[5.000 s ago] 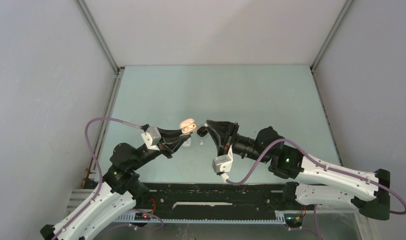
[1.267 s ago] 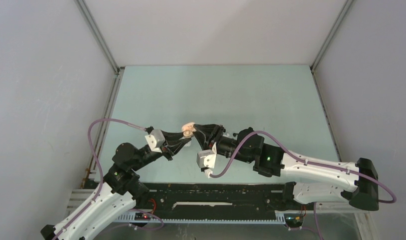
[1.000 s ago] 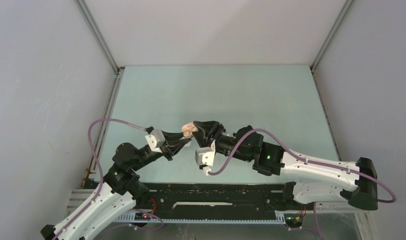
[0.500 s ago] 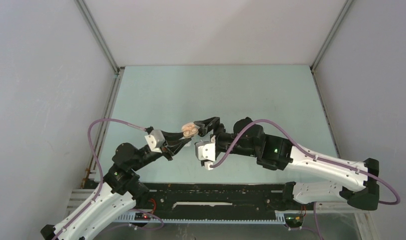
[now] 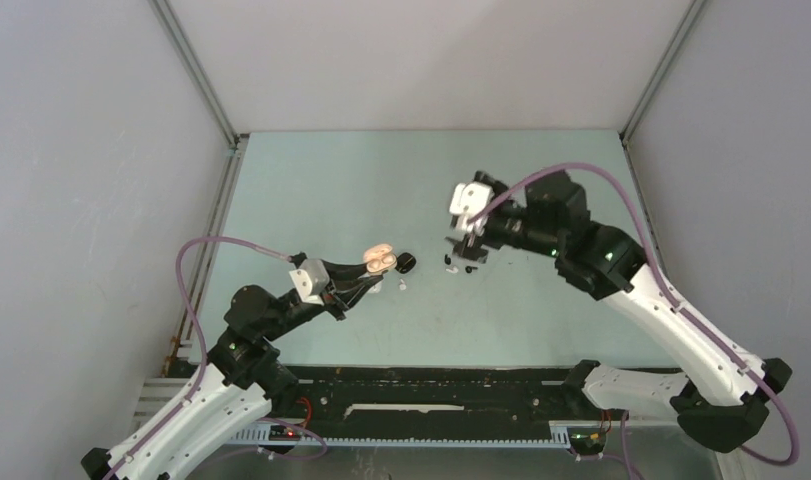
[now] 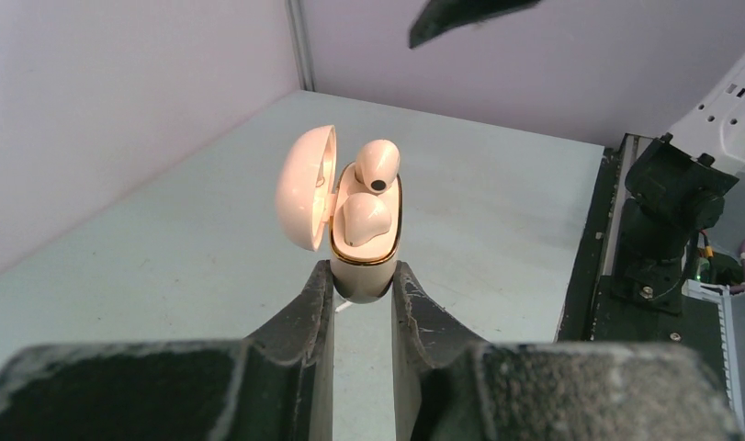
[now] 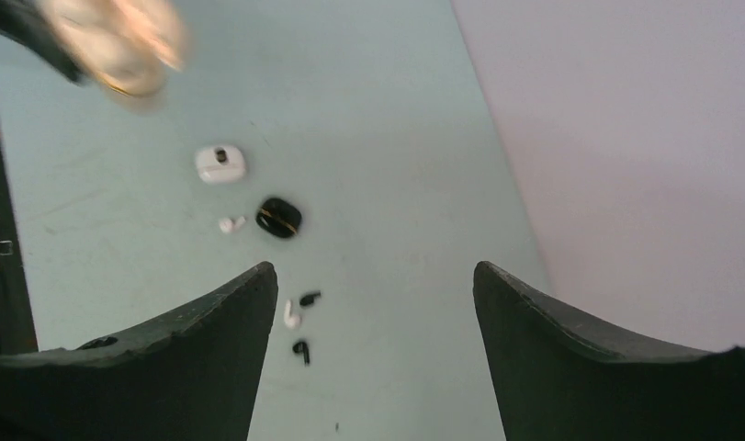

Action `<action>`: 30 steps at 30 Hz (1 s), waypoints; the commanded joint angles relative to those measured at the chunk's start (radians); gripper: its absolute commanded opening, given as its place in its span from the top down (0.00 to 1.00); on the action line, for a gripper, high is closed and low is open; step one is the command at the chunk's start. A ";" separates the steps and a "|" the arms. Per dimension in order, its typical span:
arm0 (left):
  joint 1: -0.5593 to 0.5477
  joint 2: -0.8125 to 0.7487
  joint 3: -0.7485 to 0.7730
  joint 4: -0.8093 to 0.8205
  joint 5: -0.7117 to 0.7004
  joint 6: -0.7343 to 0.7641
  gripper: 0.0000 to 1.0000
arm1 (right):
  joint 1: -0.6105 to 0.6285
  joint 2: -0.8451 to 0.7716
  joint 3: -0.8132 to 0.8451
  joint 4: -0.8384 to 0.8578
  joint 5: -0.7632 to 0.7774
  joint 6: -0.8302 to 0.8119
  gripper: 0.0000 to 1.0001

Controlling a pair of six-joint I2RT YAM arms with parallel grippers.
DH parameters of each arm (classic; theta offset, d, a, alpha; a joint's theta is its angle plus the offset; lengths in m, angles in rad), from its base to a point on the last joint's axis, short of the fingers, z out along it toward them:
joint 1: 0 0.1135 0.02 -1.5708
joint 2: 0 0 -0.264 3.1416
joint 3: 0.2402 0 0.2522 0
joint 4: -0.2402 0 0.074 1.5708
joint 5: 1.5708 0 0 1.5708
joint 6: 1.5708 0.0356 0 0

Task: Insert the wireless bluetooth earbuds into the charging case
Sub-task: Close the charging case.

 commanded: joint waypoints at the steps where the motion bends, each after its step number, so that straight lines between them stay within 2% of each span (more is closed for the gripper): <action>1: -0.002 0.008 -0.006 0.044 0.026 0.008 1.00 | -0.231 -0.009 0.062 -0.128 -0.138 0.178 0.18; 4: -0.003 0.019 -0.006 0.049 0.039 0.007 1.00 | -0.391 0.012 0.081 -0.226 -0.291 0.232 0.16; 8: -0.003 0.035 -0.011 0.056 0.053 0.006 1.00 | -0.528 0.027 0.068 -0.339 -0.456 0.237 0.14; 14: -0.003 0.081 -0.004 0.062 0.086 0.007 1.00 | -0.633 0.101 0.067 -0.454 -0.715 0.200 0.13; 16: -0.003 0.100 0.001 0.067 0.104 -0.006 1.00 | -0.627 0.118 0.061 -0.457 -0.768 0.179 0.13; 18: -0.003 0.115 0.001 0.073 0.120 -0.027 1.00 | -0.606 0.122 0.032 -0.389 -0.790 0.214 0.13; 24: -0.005 0.135 -0.001 0.067 0.133 -0.037 1.00 | -0.491 0.076 -0.115 0.022 -0.779 0.469 0.11; 26: -0.006 0.147 0.008 0.056 0.147 -0.039 1.00 | -0.429 0.099 -0.115 0.074 -0.747 0.506 0.11; 30: -0.007 0.149 0.011 0.042 0.146 -0.035 1.00 | -0.379 0.148 -0.108 0.107 -0.736 0.554 0.10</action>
